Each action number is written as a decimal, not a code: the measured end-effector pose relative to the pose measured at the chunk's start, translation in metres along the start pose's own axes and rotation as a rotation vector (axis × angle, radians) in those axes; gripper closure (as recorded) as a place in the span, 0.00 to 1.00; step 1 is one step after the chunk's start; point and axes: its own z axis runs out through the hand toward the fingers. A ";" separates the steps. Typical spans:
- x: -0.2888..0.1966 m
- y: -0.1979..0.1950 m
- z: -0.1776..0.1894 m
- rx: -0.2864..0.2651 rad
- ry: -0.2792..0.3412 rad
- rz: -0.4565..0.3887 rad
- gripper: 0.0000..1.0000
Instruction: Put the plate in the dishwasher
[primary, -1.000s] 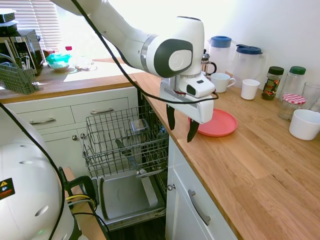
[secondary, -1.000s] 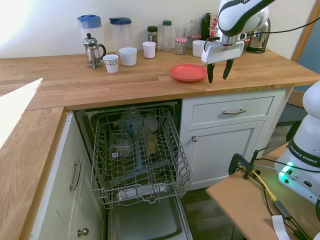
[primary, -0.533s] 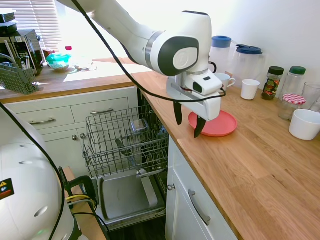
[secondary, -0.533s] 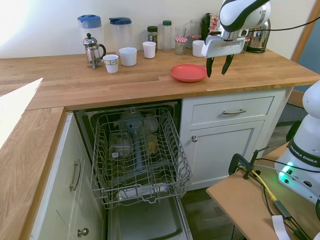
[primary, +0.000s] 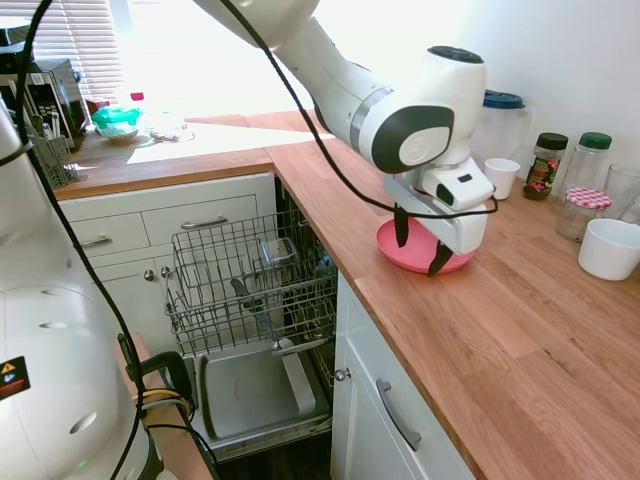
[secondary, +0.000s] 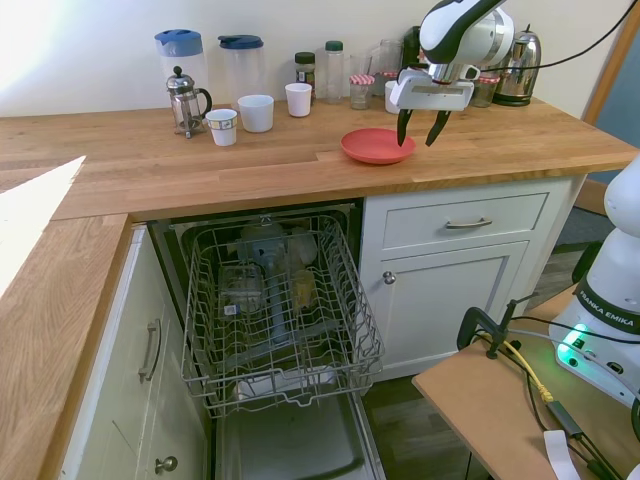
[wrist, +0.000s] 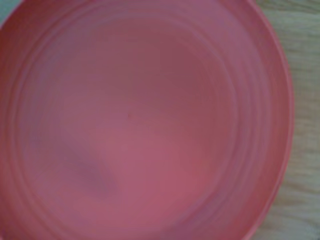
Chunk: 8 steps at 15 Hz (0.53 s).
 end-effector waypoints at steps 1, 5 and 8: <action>0.009 -0.001 -0.001 0.013 0.003 0.020 0.00; 0.029 -0.007 0.004 0.074 -0.044 0.073 0.00; 0.041 -0.011 0.015 0.095 -0.069 0.086 0.00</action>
